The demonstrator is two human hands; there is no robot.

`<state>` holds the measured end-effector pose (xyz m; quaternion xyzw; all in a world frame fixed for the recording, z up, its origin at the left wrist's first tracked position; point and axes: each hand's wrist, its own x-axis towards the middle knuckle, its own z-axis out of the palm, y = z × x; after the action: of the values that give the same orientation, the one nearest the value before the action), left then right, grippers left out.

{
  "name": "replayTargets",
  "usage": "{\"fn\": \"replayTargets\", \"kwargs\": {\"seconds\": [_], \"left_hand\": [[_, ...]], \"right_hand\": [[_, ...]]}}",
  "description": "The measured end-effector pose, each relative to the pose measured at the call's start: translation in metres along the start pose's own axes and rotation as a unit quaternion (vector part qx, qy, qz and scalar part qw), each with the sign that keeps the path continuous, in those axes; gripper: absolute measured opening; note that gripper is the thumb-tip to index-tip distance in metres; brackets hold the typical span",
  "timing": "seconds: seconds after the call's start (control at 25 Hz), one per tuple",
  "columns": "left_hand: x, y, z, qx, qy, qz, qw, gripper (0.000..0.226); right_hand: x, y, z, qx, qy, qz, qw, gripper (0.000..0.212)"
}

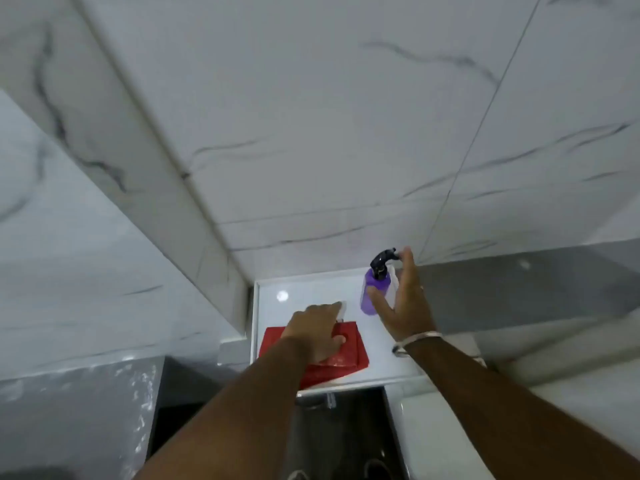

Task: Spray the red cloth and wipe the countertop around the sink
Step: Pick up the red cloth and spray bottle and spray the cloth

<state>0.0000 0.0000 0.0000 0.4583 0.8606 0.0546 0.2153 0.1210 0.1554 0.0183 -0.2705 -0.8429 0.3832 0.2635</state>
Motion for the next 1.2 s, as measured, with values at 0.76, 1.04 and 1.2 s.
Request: {"fn": "replayTargets", "kwargs": {"seconds": [0.76, 1.04, 1.2], "left_hand": [[-0.024, -0.007, -0.17, 0.079, -0.018, 0.068, 0.994, 0.017], [-0.038, 0.026, -0.303, 0.018, 0.11, 0.029, 0.993, 0.034], [-0.049, 0.031, -0.343, 0.025, 0.124, -0.002, 0.992, 0.045]], "right_hand": [[0.028, -0.054, -0.047, 0.291, -0.033, 0.055, 0.955, 0.057], [0.031, -0.132, -0.06, 0.281, -0.15, -0.017, 0.948, 0.021], [0.04, -0.159, -0.07, 0.31, -0.18, -0.003, 0.934, 0.014]]}}
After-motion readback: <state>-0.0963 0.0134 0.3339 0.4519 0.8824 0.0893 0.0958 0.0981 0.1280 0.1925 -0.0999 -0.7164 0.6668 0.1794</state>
